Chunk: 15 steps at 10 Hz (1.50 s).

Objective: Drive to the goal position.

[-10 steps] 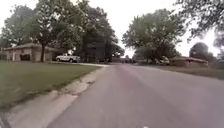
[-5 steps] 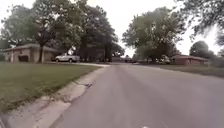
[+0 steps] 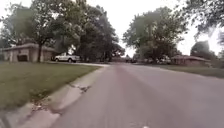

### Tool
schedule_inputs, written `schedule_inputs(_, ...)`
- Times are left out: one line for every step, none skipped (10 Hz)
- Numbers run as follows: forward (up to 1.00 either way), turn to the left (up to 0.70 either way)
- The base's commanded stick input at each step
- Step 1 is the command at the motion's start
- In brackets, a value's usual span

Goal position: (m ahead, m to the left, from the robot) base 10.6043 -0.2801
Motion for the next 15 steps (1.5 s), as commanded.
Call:
schedule_inputs(0.7, 0.0)
schedule_inputs(0.7, 0.0)
schedule_inputs(0.7, 0.0)
schedule_inputs(0.7, 0.0)
schedule_inputs(0.7, 0.0)
schedule_inputs(0.7, 0.0)
schedule_inputs(0.7, 0.0)
schedule_inputs(0.7, 0.0)
schedule_inputs(0.7, 0.0)
schedule_inputs(0.7, 0.0)
schedule_inputs(0.7, 0.0)
schedule_inputs(0.7, 0.0)
schedule_inputs(0.7, -0.35)
schedule_inputs(0.7, -0.07)
schedule_inputs(0.7, 0.0)
